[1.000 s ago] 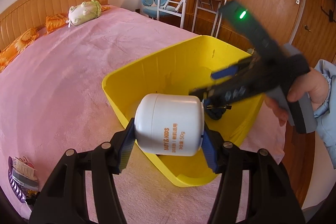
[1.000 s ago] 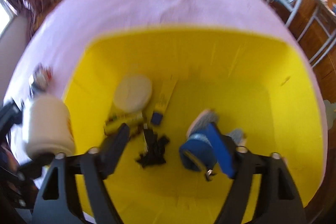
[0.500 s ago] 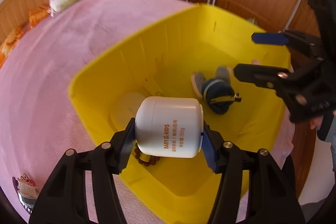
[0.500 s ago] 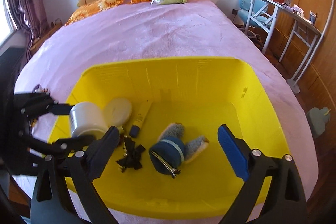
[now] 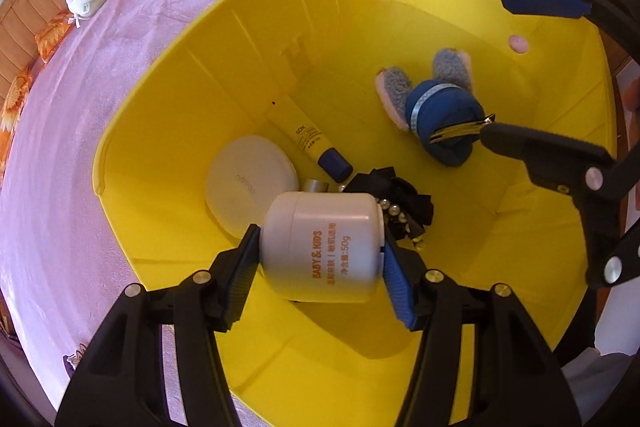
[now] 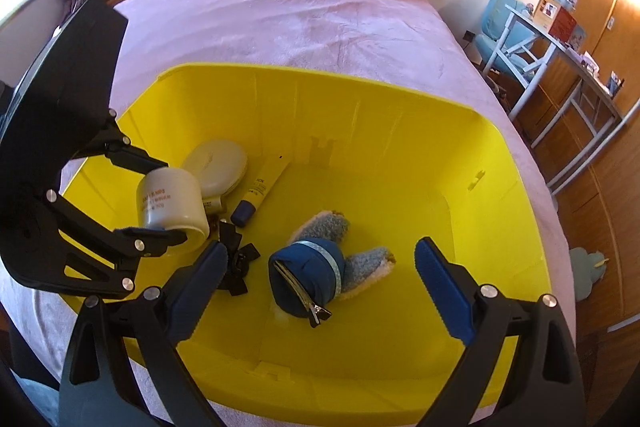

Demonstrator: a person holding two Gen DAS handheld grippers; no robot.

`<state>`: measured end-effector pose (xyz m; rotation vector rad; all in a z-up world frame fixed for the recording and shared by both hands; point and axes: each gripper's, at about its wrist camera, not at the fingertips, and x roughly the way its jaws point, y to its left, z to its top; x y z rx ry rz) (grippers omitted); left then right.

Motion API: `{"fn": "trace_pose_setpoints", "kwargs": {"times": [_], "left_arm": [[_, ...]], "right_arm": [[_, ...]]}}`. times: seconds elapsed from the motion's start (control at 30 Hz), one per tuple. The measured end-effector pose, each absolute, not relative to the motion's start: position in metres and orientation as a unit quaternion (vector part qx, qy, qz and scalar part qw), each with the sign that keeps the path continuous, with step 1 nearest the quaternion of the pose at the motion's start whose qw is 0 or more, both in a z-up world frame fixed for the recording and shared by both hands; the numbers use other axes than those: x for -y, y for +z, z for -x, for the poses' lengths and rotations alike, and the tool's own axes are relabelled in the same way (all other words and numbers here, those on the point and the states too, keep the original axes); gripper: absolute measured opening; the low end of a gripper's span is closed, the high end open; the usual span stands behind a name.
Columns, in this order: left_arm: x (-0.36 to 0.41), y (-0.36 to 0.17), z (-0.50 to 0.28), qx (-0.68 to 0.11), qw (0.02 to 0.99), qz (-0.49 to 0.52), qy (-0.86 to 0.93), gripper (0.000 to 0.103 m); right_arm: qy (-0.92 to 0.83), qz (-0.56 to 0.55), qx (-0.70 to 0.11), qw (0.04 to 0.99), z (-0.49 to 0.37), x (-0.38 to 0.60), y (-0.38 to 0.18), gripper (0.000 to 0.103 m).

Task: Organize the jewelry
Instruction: 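Lower the white jar into the bin and open the left tool, then withdraw both tools from the bin back toward the bed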

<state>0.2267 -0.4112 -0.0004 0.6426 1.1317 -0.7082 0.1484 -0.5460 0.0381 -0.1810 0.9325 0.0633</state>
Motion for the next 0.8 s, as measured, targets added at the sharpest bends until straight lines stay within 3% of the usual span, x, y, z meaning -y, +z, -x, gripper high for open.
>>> {"fn": "trace_pose_setpoints", "kwargs": {"times": [0.17,0.4,0.8], "left_arm": [[0.412,-0.001,-0.226,-0.516,0.738,-0.299,-0.315,0.059],[0.411,0.008,-0.221,-0.489,0.764,-0.311,-0.283,0.082],[0.381,0.050,-0.198,-0.431,0.808,-0.262,-0.304,0.087]], "right_arm": [[0.019,0.074,-0.443,0.893,-0.149,0.553,0.043,0.096],[0.015,0.054,-0.433,0.900,-0.148,0.557,0.048,0.096],[0.006,0.013,-0.424,0.906,-0.141,0.553,0.059,0.096]]}}
